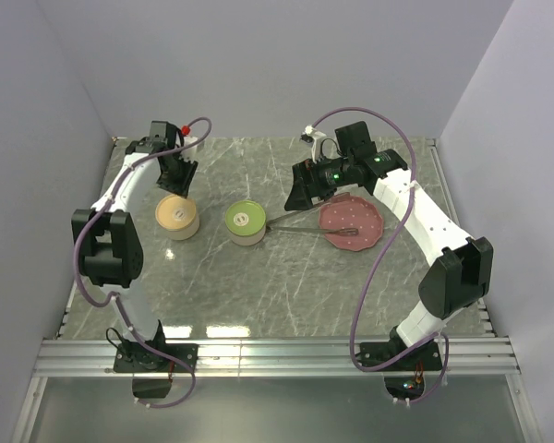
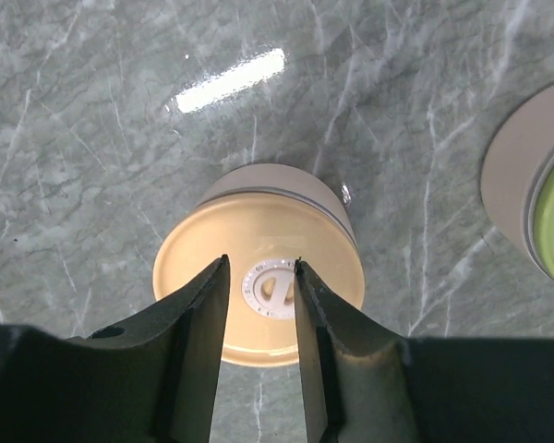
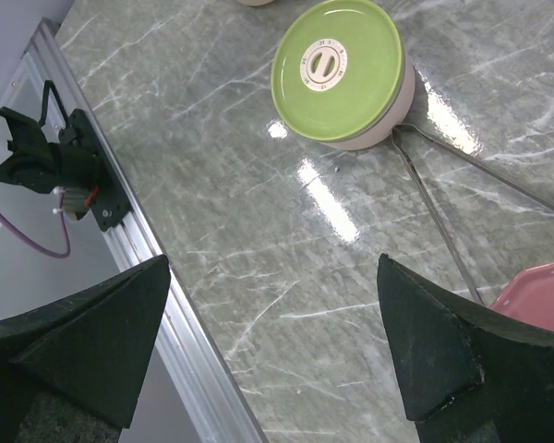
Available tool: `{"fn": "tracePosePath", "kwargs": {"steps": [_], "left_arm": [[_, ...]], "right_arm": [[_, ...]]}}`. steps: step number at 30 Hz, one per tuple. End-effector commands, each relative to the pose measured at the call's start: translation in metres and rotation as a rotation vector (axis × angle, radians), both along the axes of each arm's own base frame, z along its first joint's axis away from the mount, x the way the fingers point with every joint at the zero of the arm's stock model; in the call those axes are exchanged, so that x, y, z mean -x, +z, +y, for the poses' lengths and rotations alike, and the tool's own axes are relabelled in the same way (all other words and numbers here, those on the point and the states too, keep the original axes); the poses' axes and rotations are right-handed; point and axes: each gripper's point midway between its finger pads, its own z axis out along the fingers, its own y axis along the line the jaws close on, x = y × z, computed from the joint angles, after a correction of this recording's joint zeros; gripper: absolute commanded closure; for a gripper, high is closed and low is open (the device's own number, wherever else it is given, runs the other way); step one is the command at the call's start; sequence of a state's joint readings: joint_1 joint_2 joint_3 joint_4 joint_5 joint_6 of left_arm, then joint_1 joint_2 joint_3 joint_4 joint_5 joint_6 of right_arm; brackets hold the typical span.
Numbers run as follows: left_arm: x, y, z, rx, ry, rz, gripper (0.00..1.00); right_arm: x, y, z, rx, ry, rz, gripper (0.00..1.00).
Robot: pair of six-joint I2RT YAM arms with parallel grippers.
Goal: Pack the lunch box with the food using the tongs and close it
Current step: Put the lid back on the lunch box
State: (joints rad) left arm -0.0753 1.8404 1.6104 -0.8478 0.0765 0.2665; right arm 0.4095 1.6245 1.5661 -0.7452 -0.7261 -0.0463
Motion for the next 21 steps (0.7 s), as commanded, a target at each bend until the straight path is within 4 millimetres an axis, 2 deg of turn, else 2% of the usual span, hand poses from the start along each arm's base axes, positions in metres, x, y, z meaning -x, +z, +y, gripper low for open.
{"fn": "tracePosePath", "kwargs": {"steps": [1, 5, 9, 17, 21], "left_arm": [[-0.007, -0.017, 0.008, -0.014, 0.039, 0.016, 0.6], [-0.004, -0.045, 0.015, -0.021, 0.058, 0.065, 0.61], [0.015, -0.074, 0.014, -0.007, 0.043, 0.145, 0.62], [0.06, -0.104, 0.014, -0.006, 0.01, 0.243, 0.63], [0.074, -0.114, 0.013, -0.002, 0.002, 0.272, 0.64]], "right_arm": [[0.003, 0.016, -0.003, -0.022, 0.008, -0.049, 0.0], [0.003, 0.015, -0.004, -0.018, 0.006, -0.051, 0.0], [0.005, 0.014, -0.005, -0.01, 0.006, -0.05, 0.0], [0.003, 0.015, -0.006, -0.01, 0.002, -0.053, 0.0], [0.004, 0.017, -0.005, -0.012, 0.003, -0.054, 0.0]]}}
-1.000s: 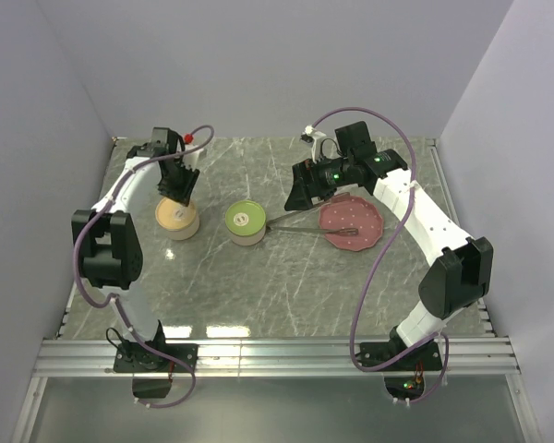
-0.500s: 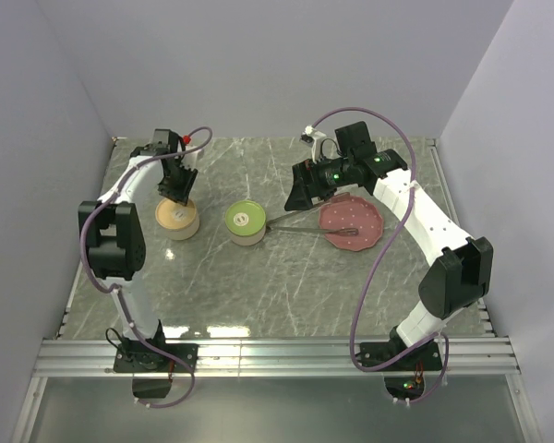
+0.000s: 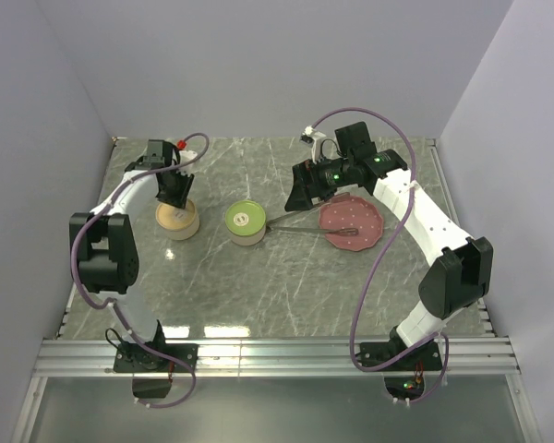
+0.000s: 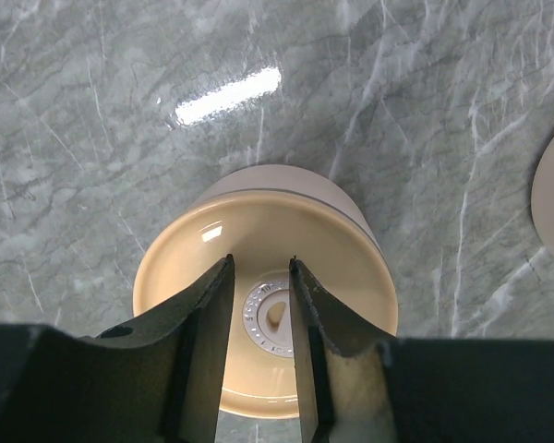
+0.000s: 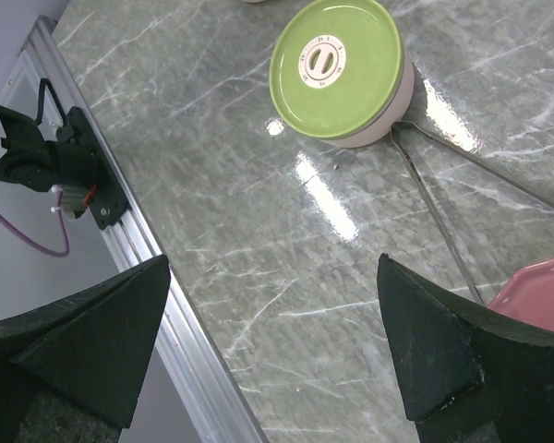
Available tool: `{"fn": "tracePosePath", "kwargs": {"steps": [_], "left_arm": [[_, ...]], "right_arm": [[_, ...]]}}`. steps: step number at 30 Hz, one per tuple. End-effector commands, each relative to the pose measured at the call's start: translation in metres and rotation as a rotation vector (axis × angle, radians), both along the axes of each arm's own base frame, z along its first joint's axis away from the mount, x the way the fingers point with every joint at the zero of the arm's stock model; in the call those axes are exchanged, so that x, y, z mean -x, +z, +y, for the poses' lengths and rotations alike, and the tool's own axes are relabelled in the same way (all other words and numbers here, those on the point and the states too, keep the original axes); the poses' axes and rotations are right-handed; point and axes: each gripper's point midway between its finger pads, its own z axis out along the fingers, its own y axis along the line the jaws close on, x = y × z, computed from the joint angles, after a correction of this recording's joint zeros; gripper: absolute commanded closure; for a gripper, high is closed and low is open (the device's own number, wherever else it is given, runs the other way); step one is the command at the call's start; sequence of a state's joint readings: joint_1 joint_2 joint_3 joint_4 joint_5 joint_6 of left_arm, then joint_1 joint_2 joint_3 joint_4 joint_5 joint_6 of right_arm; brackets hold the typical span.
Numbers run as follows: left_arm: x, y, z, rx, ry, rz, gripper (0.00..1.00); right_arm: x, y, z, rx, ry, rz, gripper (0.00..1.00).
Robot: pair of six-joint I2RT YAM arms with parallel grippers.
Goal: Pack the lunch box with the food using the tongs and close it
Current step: Put the lid back on the lunch box
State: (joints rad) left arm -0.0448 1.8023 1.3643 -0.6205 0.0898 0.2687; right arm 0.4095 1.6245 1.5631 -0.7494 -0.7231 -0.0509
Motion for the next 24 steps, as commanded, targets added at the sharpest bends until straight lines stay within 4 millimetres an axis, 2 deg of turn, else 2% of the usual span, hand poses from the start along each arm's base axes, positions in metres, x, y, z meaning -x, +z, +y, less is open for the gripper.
{"fn": "tracePosePath", "kwargs": {"steps": [1, 4, 7, 10, 11, 13, 14, 15, 17, 18, 19, 20, 21, 22, 24], "left_arm": [[0.067, -0.066, 0.001, -0.005, -0.024, 0.294, 0.63], [0.065, -0.06, -0.004, 0.019, -0.033, 0.284, 0.61], [0.056, -0.046, -0.006, 0.032, -0.032, 0.249, 0.6], [0.042, -0.022, -0.007, 0.047, -0.039, 0.199, 0.58], [0.034, -0.005, -0.009, 0.071, -0.054, 0.164, 0.57], [0.027, 0.012, -0.005, 0.079, -0.108, 0.139, 0.54], [0.021, 0.03, -0.006, 0.089, -0.141, 0.118, 0.53], [0.018, 0.036, 0.006, 0.085, -0.139, 0.108, 0.51], [0.008, 0.056, 0.017, 0.054, -0.213, 0.064, 0.49], [0.011, 0.059, 0.022, 0.058, -0.237, 0.079, 0.48], [0.011, 0.063, 0.035, 0.041, -0.261, 0.073, 0.48], [0.004, 0.068, 0.042, 0.032, -0.279, 0.062, 0.48], [0.013, 0.068, 0.05, 0.043, -0.289, 0.096, 0.48], [0.01, 0.067, 0.057, 0.02, -0.351, 0.097, 0.48], [0.021, 0.056, 0.073, -0.014, -0.445, 0.15, 0.51]], "right_arm": [[0.002, 0.019, -0.004, -0.017, 0.002, -0.056, 0.0], [0.003, 0.019, -0.003, -0.019, 0.006, -0.055, 0.0], [0.002, 0.02, -0.003, -0.02, 0.007, -0.059, 0.0], [0.003, 0.022, -0.004, -0.019, 0.006, -0.065, 0.0], [0.003, 0.022, -0.004, -0.019, 0.007, -0.068, 0.0], [0.003, 0.023, -0.005, -0.02, 0.006, -0.071, 0.0], [0.005, 0.023, -0.004, -0.021, 0.011, -0.071, 0.0], [0.004, 0.023, -0.006, -0.018, 0.008, -0.073, 0.0], [0.005, 0.023, -0.005, -0.017, 0.012, -0.077, 0.0], [0.005, 0.024, -0.006, -0.017, 0.012, -0.081, 0.0], [0.006, 0.023, -0.006, -0.016, 0.013, -0.081, 0.0], [0.006, 0.024, -0.006, -0.018, 0.013, -0.082, 0.0], [0.006, 0.024, -0.006, -0.018, 0.014, -0.082, 0.0], [0.006, 0.023, -0.006, -0.019, 0.016, -0.08, 0.0], [0.006, 0.021, -0.005, -0.022, 0.016, -0.073, 0.0]]}}
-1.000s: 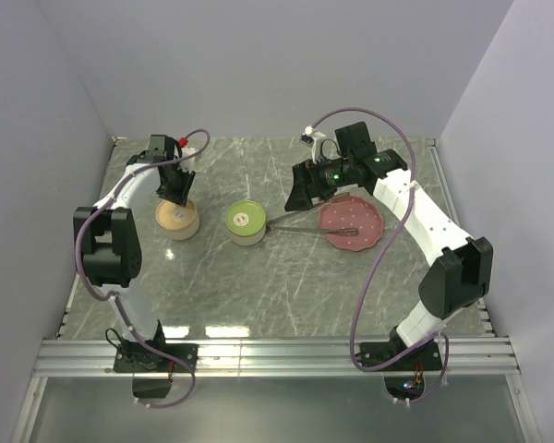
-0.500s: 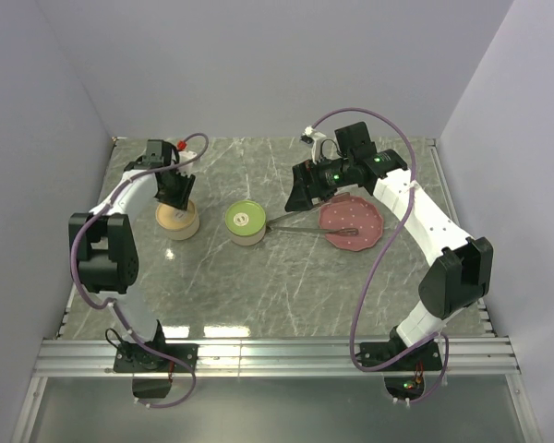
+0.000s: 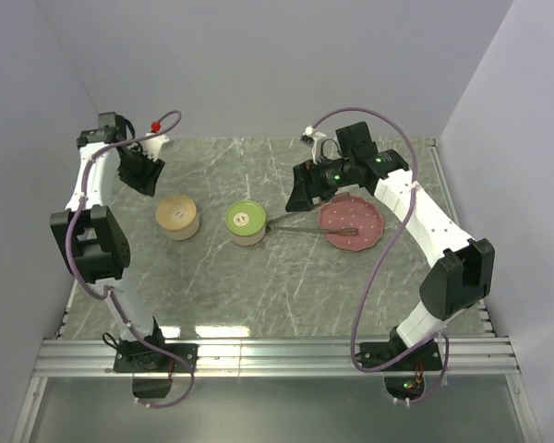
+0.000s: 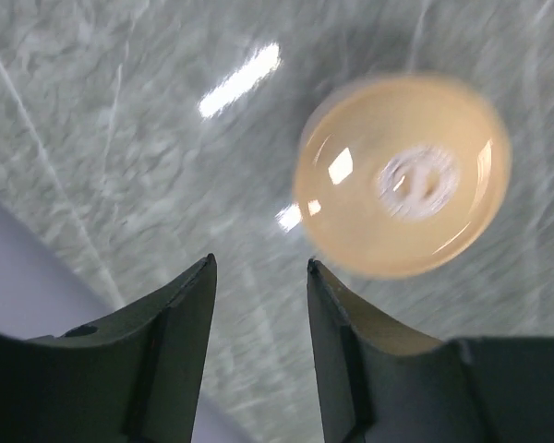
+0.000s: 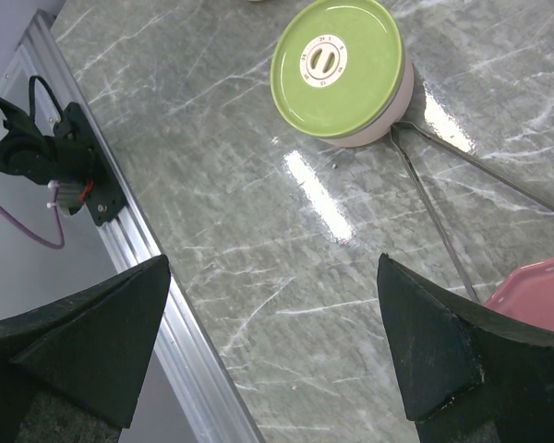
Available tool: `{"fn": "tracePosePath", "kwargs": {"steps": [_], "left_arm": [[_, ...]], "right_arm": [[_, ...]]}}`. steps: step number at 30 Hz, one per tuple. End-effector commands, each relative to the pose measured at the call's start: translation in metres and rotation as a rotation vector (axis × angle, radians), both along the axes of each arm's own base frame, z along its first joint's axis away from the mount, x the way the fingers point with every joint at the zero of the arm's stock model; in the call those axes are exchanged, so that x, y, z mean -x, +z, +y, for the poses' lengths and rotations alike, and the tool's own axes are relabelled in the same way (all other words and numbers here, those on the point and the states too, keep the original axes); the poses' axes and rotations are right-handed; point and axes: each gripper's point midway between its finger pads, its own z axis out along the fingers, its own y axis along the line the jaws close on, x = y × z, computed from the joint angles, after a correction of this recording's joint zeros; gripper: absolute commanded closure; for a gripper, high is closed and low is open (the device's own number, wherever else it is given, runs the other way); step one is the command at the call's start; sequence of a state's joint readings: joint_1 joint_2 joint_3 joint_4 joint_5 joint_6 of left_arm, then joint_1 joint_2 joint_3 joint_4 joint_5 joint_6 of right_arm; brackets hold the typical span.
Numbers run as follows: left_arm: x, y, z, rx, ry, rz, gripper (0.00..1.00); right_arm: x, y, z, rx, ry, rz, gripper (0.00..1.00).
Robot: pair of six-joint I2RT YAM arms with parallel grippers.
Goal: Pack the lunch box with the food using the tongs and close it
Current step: Put the lid back on the lunch box, then move the lunch box
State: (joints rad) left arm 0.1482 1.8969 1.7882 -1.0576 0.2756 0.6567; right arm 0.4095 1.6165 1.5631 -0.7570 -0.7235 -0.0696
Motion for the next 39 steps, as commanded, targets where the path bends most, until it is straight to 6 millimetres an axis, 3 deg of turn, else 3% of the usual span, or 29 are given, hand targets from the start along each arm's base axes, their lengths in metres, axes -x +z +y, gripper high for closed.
{"fn": "tracePosePath", "kwargs": {"steps": [1, 3, 9, 16, 19, 20, 22, 24, 29, 39], "left_arm": [[0.032, -0.024, 0.016, -0.026, -0.242, 0.138, 0.51], [0.037, -0.035, 0.03, -0.044, -0.348, 0.139, 0.49], [0.028, -0.056, 0.048, -0.112, -0.6, 0.074, 0.45], [0.013, -0.084, 0.043, -0.134, -0.81, 0.027, 0.36], [0.009, -0.089, 0.037, -0.117, -0.906, -0.011, 0.31], [0.01, -0.09, 0.035, -0.116, -0.935, -0.018, 0.21], [0.013, -0.096, 0.029, -0.135, -1.019, -0.037, 0.13], [0.005, -0.095, 0.021, -0.143, -1.06, -0.114, 0.12], [0.008, -0.09, -0.001, -0.117, -1.157, -0.194, 0.12], [0.032, -0.086, -0.042, -0.052, -1.264, -0.233, 0.13]], "right_arm": [[0.004, 0.02, -0.003, -0.028, 0.009, -0.058, 0.0], [0.004, 0.02, -0.003, -0.028, 0.01, -0.054, 0.0], [0.003, 0.015, -0.003, -0.017, 0.008, -0.05, 0.0], [0.001, 0.009, -0.003, -0.006, 0.006, -0.036, 0.0], [0.0, 0.005, -0.005, 0.005, 0.001, -0.035, 0.0], [0.001, 0.005, -0.005, 0.008, 0.001, -0.035, 0.0], [-0.001, 0.003, -0.007, 0.015, -0.003, -0.035, 0.0], [-0.002, 0.002, -0.007, 0.02, -0.005, -0.036, 0.0], [-0.002, -0.002, -0.008, 0.029, -0.011, -0.027, 0.0], [-0.003, -0.005, -0.007, 0.03, -0.012, -0.017, 0.0]]}}
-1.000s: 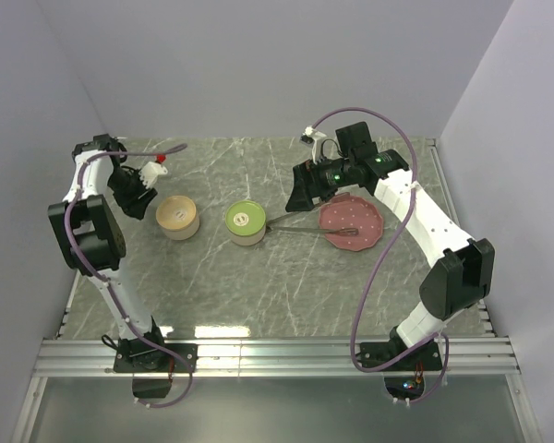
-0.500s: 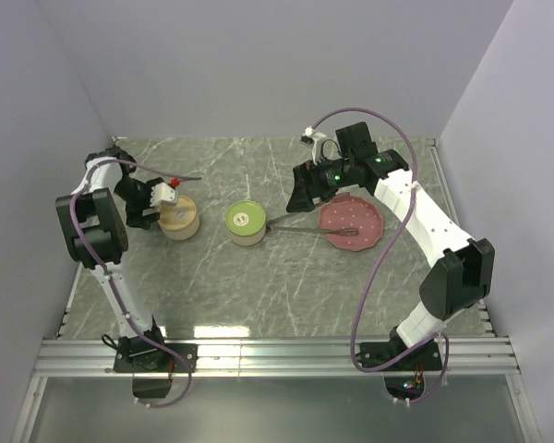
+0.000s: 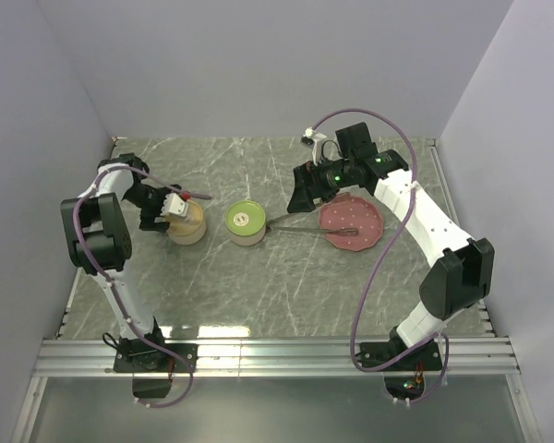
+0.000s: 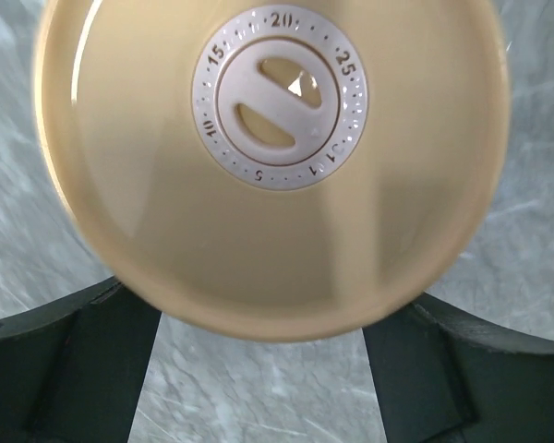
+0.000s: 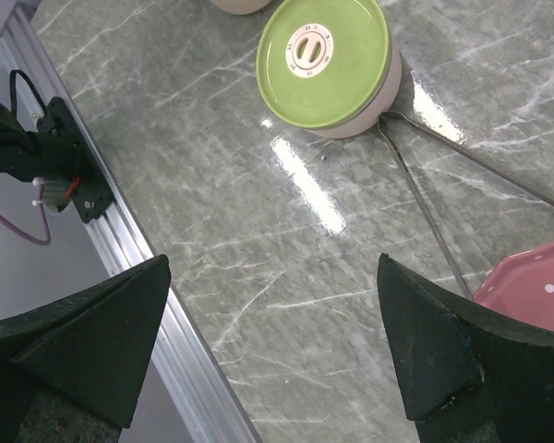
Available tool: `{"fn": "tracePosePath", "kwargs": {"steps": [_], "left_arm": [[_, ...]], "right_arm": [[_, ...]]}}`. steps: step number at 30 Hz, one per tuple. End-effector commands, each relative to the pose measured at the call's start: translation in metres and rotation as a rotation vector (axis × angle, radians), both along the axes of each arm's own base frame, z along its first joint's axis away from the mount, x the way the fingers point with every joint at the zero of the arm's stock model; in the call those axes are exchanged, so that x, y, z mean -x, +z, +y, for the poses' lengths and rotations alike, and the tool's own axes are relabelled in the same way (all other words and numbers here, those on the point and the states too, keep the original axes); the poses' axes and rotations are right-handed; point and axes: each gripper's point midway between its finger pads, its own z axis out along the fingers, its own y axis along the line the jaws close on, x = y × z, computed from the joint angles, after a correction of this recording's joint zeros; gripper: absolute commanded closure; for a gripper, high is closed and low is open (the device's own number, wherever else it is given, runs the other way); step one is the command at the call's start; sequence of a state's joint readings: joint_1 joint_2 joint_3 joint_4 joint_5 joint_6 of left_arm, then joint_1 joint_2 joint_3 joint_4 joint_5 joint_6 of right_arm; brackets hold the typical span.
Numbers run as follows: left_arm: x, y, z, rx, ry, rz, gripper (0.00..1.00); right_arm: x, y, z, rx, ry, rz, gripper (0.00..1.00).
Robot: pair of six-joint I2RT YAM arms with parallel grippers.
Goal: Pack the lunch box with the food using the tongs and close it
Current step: Move the lunch box
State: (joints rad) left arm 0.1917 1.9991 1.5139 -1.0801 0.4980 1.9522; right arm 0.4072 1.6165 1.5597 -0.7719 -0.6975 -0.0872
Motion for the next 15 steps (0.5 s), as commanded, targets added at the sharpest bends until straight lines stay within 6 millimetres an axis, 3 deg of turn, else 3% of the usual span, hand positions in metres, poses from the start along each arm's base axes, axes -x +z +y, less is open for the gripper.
{"fn": "tracePosePath", "kwargs": {"steps": [1, 7, 10, 11, 15], "left_arm": [[0.006, 0.023, -0.03, 0.066, -0.114, -0.059, 0.13], [0.017, 0.018, -0.052, 0.091, -0.045, 0.034, 0.15], [0.021, 0.015, -0.055, 0.089, -0.003, 0.069, 0.13], [0.023, 0.014, -0.057, 0.091, 0.006, 0.073, 0.07], [0.031, 0.015, -0.061, 0.11, 0.002, 0.091, 0.06]], "right_arm": [[-0.003, 0.0, -0.003, 0.0, -0.003, -0.012, 0.0], [-0.001, 0.001, -0.002, -0.001, 0.002, -0.014, 0.0], [0.0, 0.0, -0.004, 0.0, -0.001, -0.016, 0.0], [0.0, -0.001, -0.004, 0.0, 0.0, -0.012, 0.0], [0.0, -0.001, -0.003, 0.0, 0.003, -0.01, 0.0]]}}
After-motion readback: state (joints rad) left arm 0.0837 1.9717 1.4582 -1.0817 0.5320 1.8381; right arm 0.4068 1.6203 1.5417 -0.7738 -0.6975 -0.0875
